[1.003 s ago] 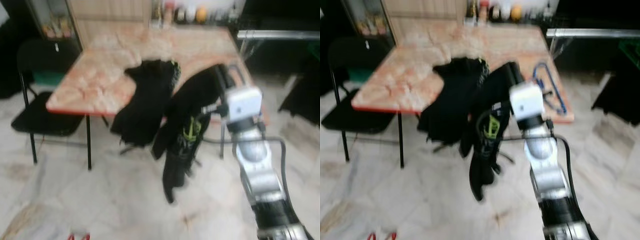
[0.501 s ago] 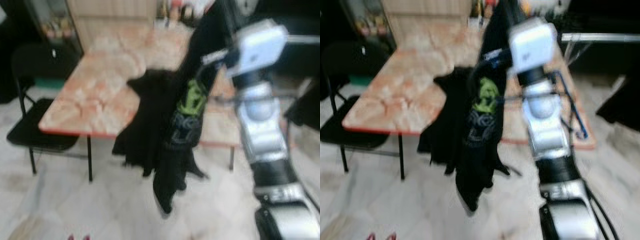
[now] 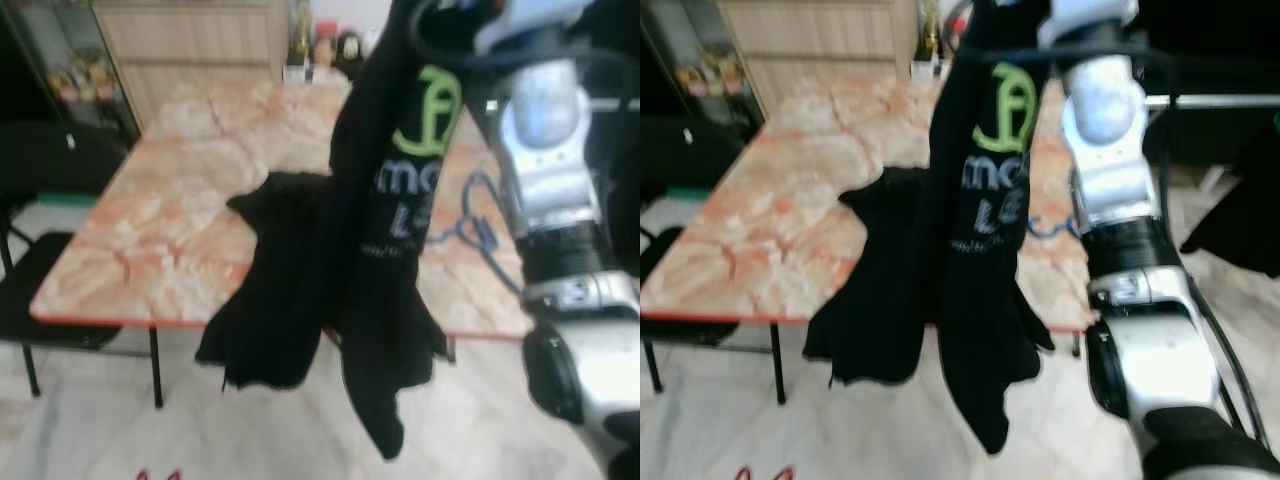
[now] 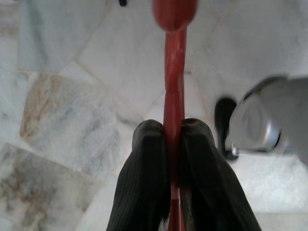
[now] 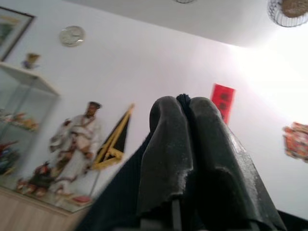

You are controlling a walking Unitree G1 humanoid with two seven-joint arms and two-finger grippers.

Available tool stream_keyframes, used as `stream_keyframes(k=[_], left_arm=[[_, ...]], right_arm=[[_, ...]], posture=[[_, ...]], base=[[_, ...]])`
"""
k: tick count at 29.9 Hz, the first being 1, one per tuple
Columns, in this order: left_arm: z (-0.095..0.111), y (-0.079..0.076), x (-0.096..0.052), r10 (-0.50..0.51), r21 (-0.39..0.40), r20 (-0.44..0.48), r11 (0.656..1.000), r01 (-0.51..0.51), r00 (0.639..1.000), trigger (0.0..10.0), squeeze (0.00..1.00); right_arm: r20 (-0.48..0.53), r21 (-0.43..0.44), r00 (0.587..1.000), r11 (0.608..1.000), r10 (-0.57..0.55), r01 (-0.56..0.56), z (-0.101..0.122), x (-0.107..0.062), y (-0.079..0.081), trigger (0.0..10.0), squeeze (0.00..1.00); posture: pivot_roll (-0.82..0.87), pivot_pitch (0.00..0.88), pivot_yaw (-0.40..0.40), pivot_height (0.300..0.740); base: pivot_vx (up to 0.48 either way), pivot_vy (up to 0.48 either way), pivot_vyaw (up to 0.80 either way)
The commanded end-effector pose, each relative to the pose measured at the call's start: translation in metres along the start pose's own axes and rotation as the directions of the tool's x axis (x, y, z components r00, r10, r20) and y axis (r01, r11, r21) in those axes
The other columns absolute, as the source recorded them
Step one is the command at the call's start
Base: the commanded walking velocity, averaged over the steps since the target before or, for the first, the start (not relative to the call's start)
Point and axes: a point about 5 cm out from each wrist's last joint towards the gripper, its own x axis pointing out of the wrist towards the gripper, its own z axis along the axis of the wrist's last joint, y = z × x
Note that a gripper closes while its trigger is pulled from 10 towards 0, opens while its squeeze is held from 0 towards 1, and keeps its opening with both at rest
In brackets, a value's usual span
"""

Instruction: Hang hanger

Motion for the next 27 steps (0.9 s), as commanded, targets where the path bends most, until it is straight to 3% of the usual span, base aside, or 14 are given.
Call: stream_keyframes(k=[1, 14, 16, 20, 22, 23, 24, 27], left_arm=[[-0.007, 0.008, -0.003, 0.021, 0.002, -0.030, 1.000, -0.021, 0.999, 10.0, 0.00], [-0.010, 0.008, -0.004, 0.006, 0.006, -0.041, 1.000, -0.006, 0.999, 10.0, 0.00], [-0.011, 0.008, -0.004, -0.004, 0.003, -0.043, 1.000, 0.005, 0.999, 10.0, 0.00], [-0.012, 0.007, -0.004, -0.008, -0.003, -0.045, 1.000, 0.008, 0.999, 10.0, 0.00], [-0.014, 0.007, -0.005, -0.013, 0.002, -0.049, 1.000, 0.013, 0.999, 10.0, 0.00], [-0.014, 0.007, -0.005, -0.013, 0.002, -0.049, 1.000, 0.013, 0.999, 10.0, 0.00], [-0.015, 0.006, -0.006, -0.015, 0.005, -0.053, 1.000, 0.015, 0.998, 10.0, 0.00], [-0.017, 0.006, -0.006, -0.014, 0.004, -0.058, 1.000, 0.014, 0.998, 10.0, 0.00]], right_arm=[[0.076, 0.023, 0.997, 1.000, 0.006, -0.007, 0.016, 0.012, 0.005, 10.0, 0.00], [0.050, 0.000, 0.998, 1.000, 0.031, -0.032, 0.003, 0.016, 0.004, 10.0, 0.00], [-0.037, 0.012, 0.996, 0.997, 0.080, -0.079, -0.017, 0.000, 0.015, 10.0, 0.00], [-0.083, 0.026, 0.991, 0.995, 0.103, -0.101, -0.028, -0.012, 0.020, 10.0, 0.00], [-0.141, 0.071, 0.981, 0.990, 0.130, -0.121, -0.042, -0.035, 0.027, 10.0, 0.00], [-0.141, 0.071, 0.981, 0.990, 0.130, -0.121, -0.042, -0.035, 0.027, 10.0, 0.00], [-0.208, 0.100, 0.963, 0.983, 0.173, -0.155, -0.054, -0.058, 0.035, 10.0, 0.00], [-0.308, 0.149, 0.929, 0.975, 0.203, -0.163, -0.071, -0.090, 0.041, 10.0, 0.00]], posture=[[0.00, 0.054, -0.017, 0.740], [0.01, 0.056, -0.021, 0.740], [0.01, 0.058, -0.023, 0.740], [0.01, 0.060, -0.022, 0.740], [0.01, 0.063, -0.024, 0.740], [0.01, 0.063, -0.024, 0.740], [0.01, 0.065, -0.024, 0.740], [0.01, 0.067, -0.024, 0.740]], base=[[0.330, 0.000, 0.00], [0.323, 0.000, 0.00], [0.000, 0.000, 0.00], [0.000, 0.000, 0.00], [0.000, 0.000, 0.00], [0.000, 0.000, 0.00], [0.000, 0.000, 0.00], [0.000, 0.000, 0.00]])
